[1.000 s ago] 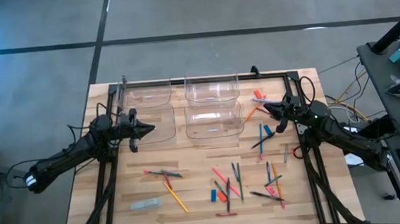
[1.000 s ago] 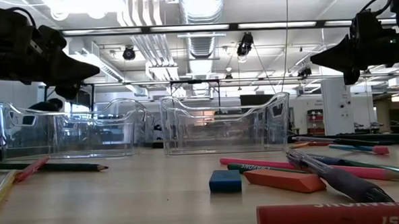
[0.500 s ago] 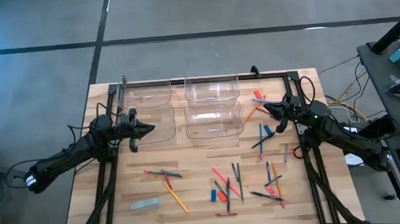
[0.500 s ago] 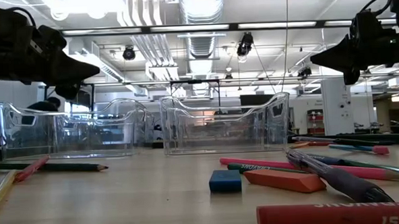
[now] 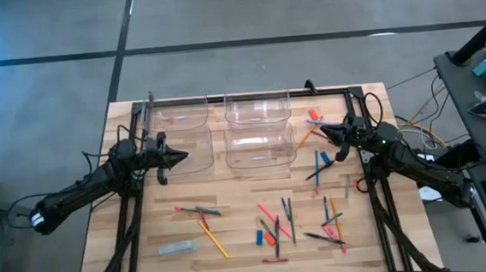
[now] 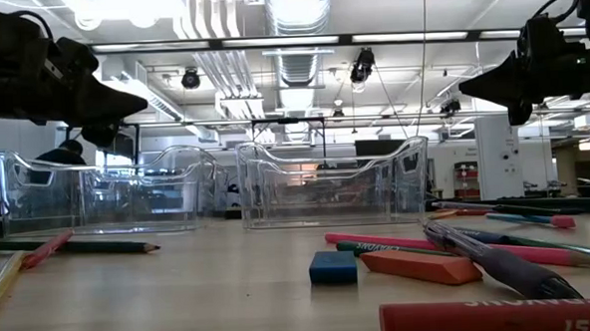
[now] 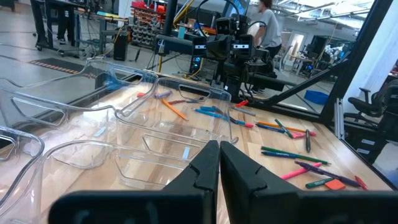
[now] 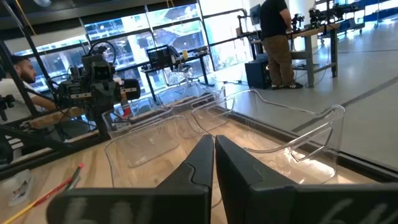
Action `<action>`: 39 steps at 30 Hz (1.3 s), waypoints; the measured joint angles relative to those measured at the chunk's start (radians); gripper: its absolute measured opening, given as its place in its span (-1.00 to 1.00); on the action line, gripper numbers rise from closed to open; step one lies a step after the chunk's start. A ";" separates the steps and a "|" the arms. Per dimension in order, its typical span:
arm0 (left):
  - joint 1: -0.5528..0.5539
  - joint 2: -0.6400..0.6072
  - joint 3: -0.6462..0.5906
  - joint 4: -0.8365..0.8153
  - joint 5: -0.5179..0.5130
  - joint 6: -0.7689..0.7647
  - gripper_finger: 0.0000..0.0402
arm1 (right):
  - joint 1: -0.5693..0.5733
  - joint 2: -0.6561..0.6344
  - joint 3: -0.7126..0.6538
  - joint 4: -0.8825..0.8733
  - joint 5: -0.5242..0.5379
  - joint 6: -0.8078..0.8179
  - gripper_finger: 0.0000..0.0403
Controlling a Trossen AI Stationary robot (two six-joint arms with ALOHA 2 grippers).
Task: Sort crayons/erasers/pens/pencils in bins
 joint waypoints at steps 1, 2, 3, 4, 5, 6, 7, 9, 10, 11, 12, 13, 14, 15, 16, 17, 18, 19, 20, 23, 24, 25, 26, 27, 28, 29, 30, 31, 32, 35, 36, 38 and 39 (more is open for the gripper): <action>0.000 0.000 0.000 0.000 0.000 0.000 -1.00 | 0.000 0.000 0.000 0.000 0.000 0.000 -0.96; 0.000 0.000 0.000 0.000 0.000 0.000 -1.00 | 0.000 0.000 0.000 0.000 0.000 0.000 -0.96; 0.000 0.000 0.000 0.000 0.000 0.000 -1.00 | 0.000 0.000 0.000 0.000 0.000 0.000 -0.96; 0.000 0.000 0.000 0.000 0.000 0.000 -1.00 | 0.000 0.000 0.000 0.000 0.000 0.000 -0.96; 0.000 0.000 0.000 0.000 0.000 0.000 -1.00 | 0.000 0.000 0.000 0.000 0.000 0.000 -0.96; 0.000 0.000 0.000 0.000 0.000 0.000 -1.00 | 0.000 0.000 0.000 0.000 0.000 0.000 -0.96; 0.000 0.000 0.000 0.000 0.000 0.000 -1.00 | 0.000 0.000 0.000 0.000 0.000 0.000 -0.96; 0.000 0.000 0.000 0.000 0.000 0.000 -1.00 | 0.000 0.000 0.000 0.000 0.000 0.000 -0.96; 0.000 0.000 0.000 0.000 0.000 0.001 -1.00 | 0.000 0.000 0.000 0.000 0.000 0.000 -0.96; 0.000 0.000 0.000 0.000 0.000 0.013 -1.00 | 0.000 0.000 0.000 0.000 0.000 0.000 -0.96; 0.000 0.000 0.000 0.000 -0.002 0.050 -1.00 | 0.000 0.000 0.000 0.000 0.000 0.000 -0.96; 0.001 0.000 0.000 0.001 -0.007 0.105 -1.00 | 0.000 0.000 0.000 0.000 0.000 0.000 -0.96; 0.001 0.000 0.000 0.000 -0.008 0.154 -1.00 | 0.000 0.000 0.000 0.000 0.000 0.000 -0.96; 0.001 0.000 0.000 0.000 -0.008 0.191 -1.00 | 0.000 0.000 0.000 0.000 0.000 0.000 -0.96; 0.001 0.000 0.000 0.000 -0.009 0.212 -1.00 | 0.000 0.000 0.000 0.000 0.000 0.000 -0.96; 0.001 0.000 0.000 0.001 -0.012 0.217 -1.00 | 0.000 0.000 0.000 0.000 0.000 0.000 -0.96; 0.001 0.000 0.000 0.000 -0.030 0.212 -1.00 | 0.000 0.000 0.000 0.000 0.000 0.000 -0.96; 0.001 0.000 0.000 0.001 -0.055 0.210 -1.00 | 0.000 0.000 0.000 0.000 0.000 0.000 -0.96; 0.001 0.000 0.000 0.006 -0.063 0.210 -1.00 | 0.000 0.000 0.000 0.000 0.000 0.000 -0.96; 0.001 0.000 0.000 0.017 -0.065 0.210 -1.00 | 0.000 0.000 0.000 0.000 0.000 0.000 -0.96; 0.001 0.000 0.000 0.019 -0.066 0.210 -1.00 | 0.000 0.000 0.000 0.000 0.000 0.000 -0.96; 0.001 0.000 0.000 0.027 -0.066 0.210 -1.00 | 0.000 0.000 0.000 0.000 0.000 0.000 -0.96; 0.001 0.000 0.000 0.034 -0.066 0.210 -1.00 | 0.000 0.000 0.000 0.000 0.000 0.000 -0.96; 0.001 0.000 0.000 0.036 -0.066 0.209 -1.00 | 0.000 0.000 0.000 0.000 0.000 0.000 -0.96; 0.001 0.000 0.000 0.037 -0.066 0.209 -1.00 | 0.000 0.000 0.000 0.000 0.000 0.000 -0.96; 0.001 0.000 0.000 0.041 -0.066 0.208 -1.00 | 0.000 0.000 0.000 0.000 0.000 0.000 -0.96; 0.001 0.000 0.000 0.047 -0.066 0.208 -1.00 | 0.000 0.000 0.000 0.000 0.000 0.000 -0.96; 0.001 0.000 0.000 0.054 -0.066 0.208 -1.00 | 0.000 0.000 0.000 0.000 0.000 0.000 -0.96; 0.001 0.000 0.000 0.056 -0.066 0.208 -1.00 | 0.000 0.000 0.000 0.000 0.000 0.000 -0.96; 0.001 0.000 0.000 0.060 -0.066 0.209 -1.00 | 0.000 0.000 0.000 0.000 0.000 0.000 -0.96; 0.001 0.001 0.000 0.066 -0.066 0.208 -1.00 | 0.000 0.000 0.000 0.000 0.000 0.000 -0.96; 0.001 -0.001 0.000 0.085 -0.066 0.208 -1.00 | 0.000 0.000 0.000 0.000 0.000 0.000 -0.96; 0.001 -0.001 0.000 0.097 -0.066 0.208 -1.00 | 0.000 0.000 0.000 0.000 0.000 0.000 -0.96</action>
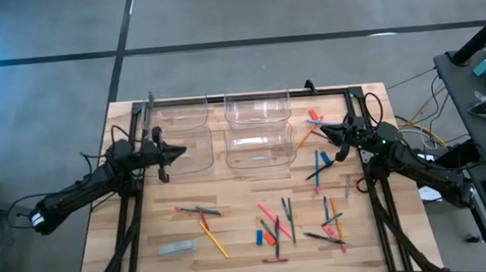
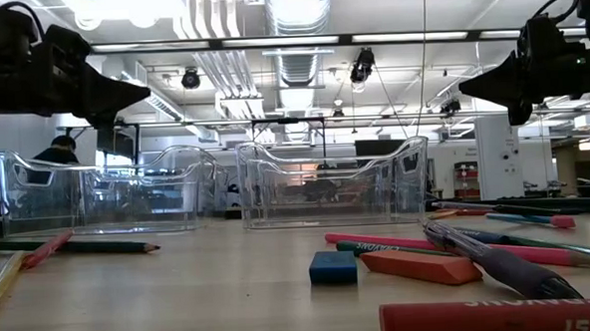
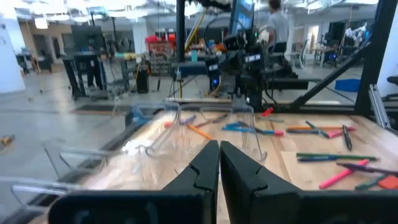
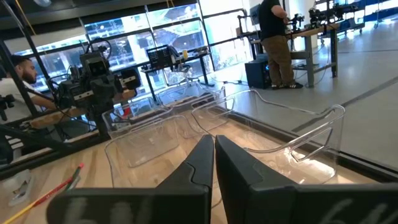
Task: Sort crayons/erasers/pens/pencils in bins
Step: Put the middle left red crayon into the bottom left transparent bin
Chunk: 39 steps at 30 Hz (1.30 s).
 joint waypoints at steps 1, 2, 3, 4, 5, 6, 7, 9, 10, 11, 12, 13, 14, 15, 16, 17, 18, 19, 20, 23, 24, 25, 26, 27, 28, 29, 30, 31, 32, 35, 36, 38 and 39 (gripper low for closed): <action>0.000 0.000 0.000 0.012 0.000 0.000 -1.00 | 0.000 0.000 0.000 0.000 0.000 0.000 -0.96; 0.000 0.001 0.000 0.018 0.000 0.000 -1.00 | 0.000 0.000 0.000 0.000 0.000 0.000 -0.96; 0.000 0.000 0.000 0.030 0.000 0.000 -1.00 | 0.000 0.000 0.000 0.000 0.000 0.000 -0.96; 0.000 0.001 0.003 0.066 0.000 0.000 -1.00 | 0.000 0.000 0.000 0.000 0.000 0.000 -0.96; 0.000 0.004 0.007 0.085 0.000 0.000 -1.00 | 0.000 0.000 0.000 0.000 0.000 0.000 -0.96; 0.000 0.009 0.024 0.071 0.001 -0.001 -1.00 | 0.000 0.000 0.000 0.000 0.000 0.000 -0.96; -0.001 0.018 0.053 0.057 0.003 -0.002 -1.00 | 0.000 0.000 0.000 0.000 0.000 0.000 -0.96; -0.004 0.043 0.115 0.010 0.012 0.003 -1.00 | 0.000 0.000 0.000 0.000 0.000 0.000 -0.96; -0.005 0.060 0.147 -0.018 0.015 0.005 -1.00 | 0.000 0.000 0.000 0.000 0.000 0.000 -0.96; -0.005 0.082 0.181 -0.041 0.015 0.007 -1.00 | 0.000 0.000 0.000 0.000 0.000 0.000 -0.96; -0.005 0.105 0.210 -0.070 0.014 0.008 -1.00 | 0.000 0.000 0.000 0.000 0.000 0.000 -0.96; -0.005 0.129 0.236 -0.104 0.016 0.008 -1.00 | 0.000 0.000 0.000 0.000 0.000 0.000 -0.96; -0.005 0.156 0.264 -0.131 0.020 0.008 -1.00 | 0.000 0.000 0.000 0.000 0.000 0.000 -0.96; -0.005 0.182 0.295 -0.158 0.025 0.008 -1.00 | 0.000 0.000 0.000 0.000 0.000 0.000 -0.96; -0.005 0.206 0.321 -0.187 0.036 0.008 -1.00 | 0.000 0.000 0.000 0.000 0.000 0.000 -0.96; -0.006 0.229 0.345 -0.220 0.043 0.008 -1.00 | 0.000 0.001 0.000 0.000 0.000 0.000 -0.96; -0.008 0.250 0.368 -0.251 0.047 0.008 -1.00 | 0.000 0.001 0.000 0.000 0.000 0.000 -0.96; -0.012 0.270 0.391 -0.277 0.047 0.008 -1.00 | 0.000 0.001 0.000 0.000 0.000 0.000 -0.96; -0.018 0.290 0.412 -0.302 0.047 0.008 -1.00 | 0.000 0.001 0.000 0.000 0.000 0.000 -0.96; -0.044 0.361 0.486 -0.357 0.048 0.042 -1.00 | 0.000 0.001 0.000 0.000 0.000 0.000 -0.96; -0.057 0.379 0.513 -0.377 0.048 0.068 -1.00 | 0.000 0.001 0.000 0.000 0.000 0.000 -0.96; -0.069 0.396 0.539 -0.391 0.048 0.088 -1.00 | 0.000 0.001 0.000 0.000 0.000 0.000 -0.96; -0.082 0.412 0.568 -0.402 0.048 0.105 -1.00 | 0.000 0.001 0.000 0.000 0.000 0.000 -0.96; -0.096 0.426 0.594 -0.410 0.047 0.114 -1.00 | 0.000 0.001 0.000 0.000 0.000 0.000 -0.96; -0.112 0.439 0.619 -0.421 0.043 0.121 -1.00 | 0.000 0.001 0.000 0.000 0.000 0.000 -0.96; -0.128 0.452 0.643 -0.434 0.041 0.129 -1.00 | 0.000 0.001 0.000 0.000 0.000 0.000 -0.96; -0.146 0.463 0.667 -0.456 0.037 0.136 -1.00 | 0.000 0.001 0.000 0.000 0.000 0.000 -0.96; -0.165 0.476 0.688 -0.475 0.035 0.143 -1.00 | 0.000 0.001 0.000 0.000 0.000 0.000 -0.96; -0.186 0.489 0.710 -0.491 0.030 0.152 -1.00 | 0.000 0.001 0.000 0.000 0.000 0.000 -0.96; -0.260 0.527 0.771 -0.553 -0.039 0.167 -1.00 | 0.000 0.001 0.000 0.000 0.000 0.000 -0.96; -0.285 0.541 0.789 -0.587 -0.068 0.169 -1.00 | 0.000 0.001 0.000 0.000 0.000 0.000 -0.96; -0.334 0.576 0.820 -0.648 -0.131 0.190 -1.00 | 0.000 0.001 0.000 0.000 0.000 0.000 -0.96; -0.355 0.589 0.830 -0.675 -0.166 0.197 -1.00 | 0.000 0.001 0.000 0.000 0.000 0.000 -0.96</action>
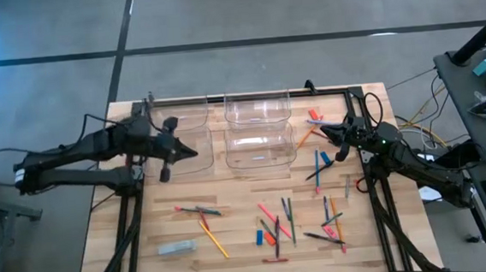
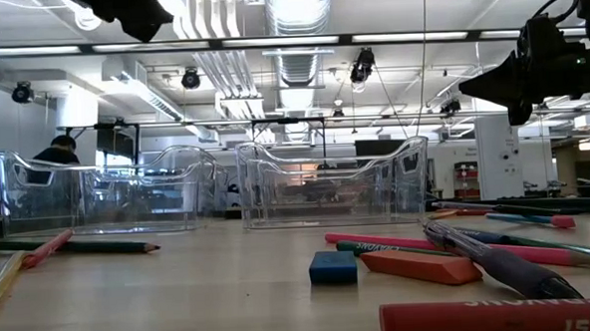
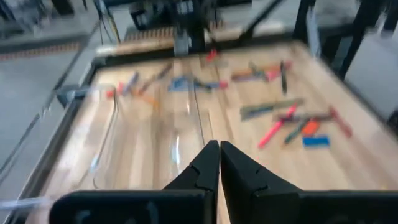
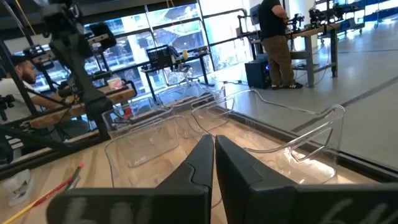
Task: Sort crayons/erasers/pens/pencils in bins
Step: Put the middle left red crayon into the bottom left transparent bin
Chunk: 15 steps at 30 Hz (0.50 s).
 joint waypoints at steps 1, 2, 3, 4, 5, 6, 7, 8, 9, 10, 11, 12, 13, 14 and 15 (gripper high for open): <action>-0.019 0.010 0.006 -0.018 -0.025 0.004 -1.00 | 0.000 0.000 0.000 0.000 0.000 0.000 -0.96; -0.036 0.020 0.010 -0.022 -0.043 0.005 -1.00 | 0.000 0.000 0.000 0.000 0.000 0.000 -0.96; -0.052 0.028 0.013 -0.016 -0.047 0.005 -1.00 | 0.000 0.000 0.000 0.000 0.000 0.000 -0.96; -0.065 0.035 0.015 -0.012 -0.052 0.006 -1.00 | 0.000 0.000 0.000 0.000 0.000 0.000 -0.96; -0.078 0.044 0.015 -0.012 -0.053 0.006 -1.00 | 0.000 0.000 0.000 0.000 0.000 0.000 -0.96; -0.090 0.055 0.015 -0.010 -0.053 -0.003 -1.00 | 0.000 0.000 0.000 0.000 0.000 0.000 -0.96; -0.103 0.067 0.015 -0.008 -0.052 -0.026 -1.00 | 0.000 0.000 0.000 0.000 0.000 0.000 -0.96; -0.116 0.081 0.015 -0.011 -0.052 -0.047 -0.98 | 0.000 0.000 0.000 0.000 0.000 0.000 -0.96; -0.128 0.099 0.019 -0.017 -0.053 -0.056 -0.96 | 0.000 0.000 0.000 0.000 0.000 0.000 -0.96; -0.140 0.118 0.023 -0.016 -0.052 -0.056 -0.92 | 0.000 0.000 0.000 0.000 0.000 0.000 -0.96; -0.152 0.139 0.028 -0.014 -0.052 -0.054 -0.87 | 0.000 0.000 0.000 0.000 0.000 0.000 -0.96; -0.167 0.161 0.033 -0.013 -0.052 -0.049 -0.81 | 0.000 0.000 0.000 0.000 0.000 0.000 -0.96; -0.181 0.184 0.040 -0.015 -0.053 -0.048 -0.74 | 0.000 0.000 0.000 0.000 0.000 0.000 -0.96; -0.196 0.209 0.049 -0.016 -0.053 -0.048 -0.66 | 0.000 0.000 0.000 0.000 0.000 0.000 -0.96; -0.208 0.235 0.061 -0.015 -0.053 -0.047 -0.58 | 0.000 0.000 0.000 0.000 0.000 0.000 -0.96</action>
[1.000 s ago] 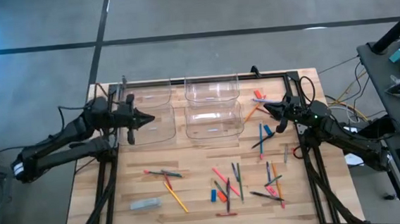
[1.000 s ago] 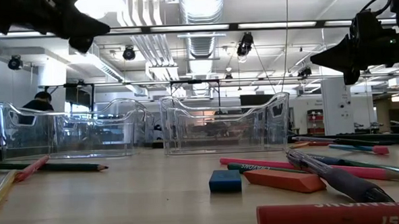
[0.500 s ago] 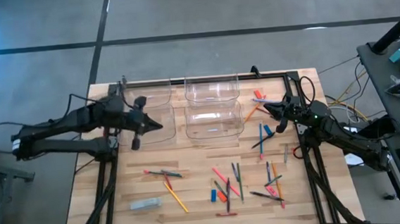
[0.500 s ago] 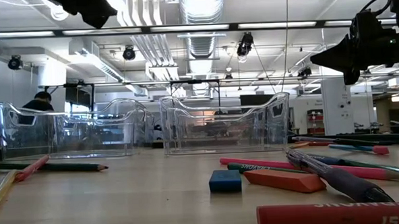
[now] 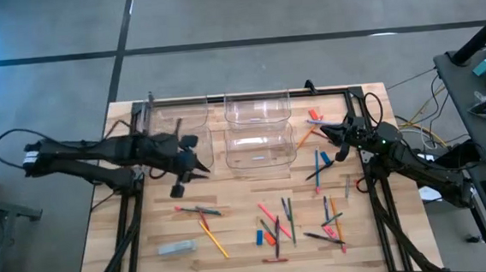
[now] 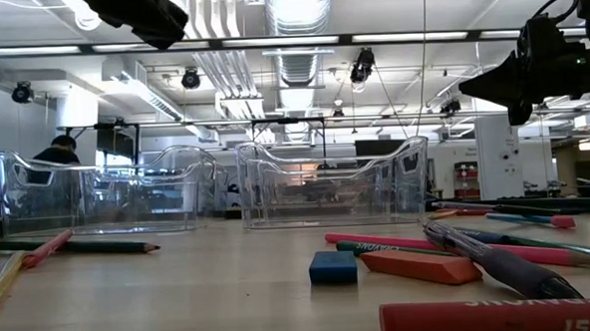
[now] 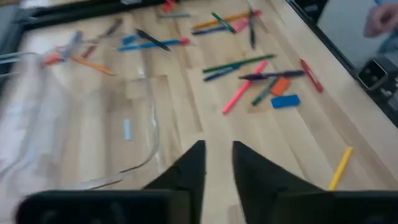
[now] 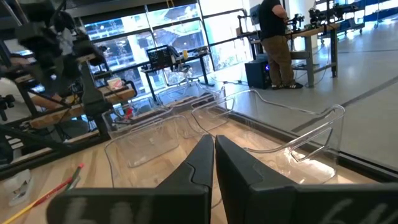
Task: Sort crayons/erasers/pens/pencils in bins
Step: Put the middle left red crayon into the bottom left transparent bin
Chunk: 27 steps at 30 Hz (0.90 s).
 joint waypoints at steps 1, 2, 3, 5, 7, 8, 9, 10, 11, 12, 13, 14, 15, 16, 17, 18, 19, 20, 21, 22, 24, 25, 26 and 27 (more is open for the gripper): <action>-0.012 0.025 0.012 0.003 0.000 0.001 -0.50 | 0.000 0.000 0.000 0.000 0.000 0.000 -0.96; -0.024 0.049 0.025 0.002 -0.001 0.006 -0.41 | 0.000 0.000 0.000 0.000 0.000 0.000 -0.96; -0.038 0.074 0.037 0.001 -0.002 0.008 -0.33 | 0.000 0.000 0.000 0.000 0.000 0.000 -0.96; -0.064 0.119 0.064 0.002 -0.005 0.008 -0.18 | 0.000 0.000 0.000 0.000 0.000 0.000 -0.96; -0.095 0.161 0.087 0.002 -0.006 0.008 -0.06 | 0.000 0.000 0.000 0.000 0.000 0.000 -0.96; -0.112 0.177 0.093 0.002 -0.006 0.008 -0.02 | 0.000 0.000 0.000 0.000 0.000 0.000 -0.96; -0.126 0.191 0.098 0.000 -0.010 0.008 0.01 | 0.000 0.000 0.000 0.000 0.000 0.000 -0.96; -0.140 0.203 0.103 -0.001 -0.014 0.009 0.04 | 0.000 0.000 0.000 0.000 0.000 0.000 -0.96; -0.151 0.213 0.107 -0.001 -0.022 0.008 0.05 | 0.000 0.000 0.000 0.000 0.000 0.000 -0.96; -0.161 0.220 0.110 0.000 -0.035 0.008 0.05 | 0.000 0.000 0.000 0.000 0.000 0.000 -0.96; -0.170 0.226 0.112 0.000 -0.040 0.008 0.05 | 0.000 0.000 0.000 0.000 0.000 0.000 -0.96; -0.178 0.232 0.113 0.002 -0.047 0.007 0.05 | 0.000 0.000 0.000 0.000 0.000 0.000 -0.96; -0.186 0.238 0.114 0.002 -0.061 -0.001 0.05 | 0.000 0.000 0.000 0.000 0.000 0.000 -0.96; -0.194 0.242 0.114 0.002 -0.063 -0.014 0.05 | 0.000 0.000 0.000 0.000 0.000 0.000 -0.96; -0.202 0.245 0.114 0.001 -0.065 -0.021 0.05 | 0.000 0.000 0.000 0.000 0.000 0.000 -0.96; -0.210 0.247 0.114 0.001 -0.065 -0.032 0.05 | 0.000 0.000 0.000 0.000 0.000 0.000 -0.96; -0.218 0.249 0.114 0.002 -0.065 -0.044 0.05 | 0.000 0.000 0.000 0.000 0.000 0.000 -0.96; -0.229 0.252 0.114 0.002 -0.066 -0.046 0.05 | 0.000 0.000 0.000 0.000 0.000 0.000 -0.96; -0.240 0.255 0.114 0.002 -0.070 -0.055 0.05 | 0.000 0.000 0.000 0.000 0.000 0.000 -0.96; -0.252 0.259 0.114 0.001 -0.083 -0.068 0.05 | 0.000 0.000 0.000 0.000 0.000 0.000 -0.96; -0.283 0.266 0.114 0.001 -0.110 -0.079 0.05 | 0.000 0.000 0.000 0.000 0.000 0.000 -0.96; -0.300 0.270 0.114 0.002 -0.126 -0.092 0.05 | 0.000 0.000 0.000 0.000 0.000 0.000 -0.96; -0.317 0.274 0.113 0.000 -0.138 -0.098 0.05 | 0.000 0.000 0.000 0.000 0.000 0.000 -0.96; -0.335 0.278 0.113 -0.004 -0.148 -0.102 0.05 | 0.000 0.000 0.000 0.000 0.000 0.000 -0.96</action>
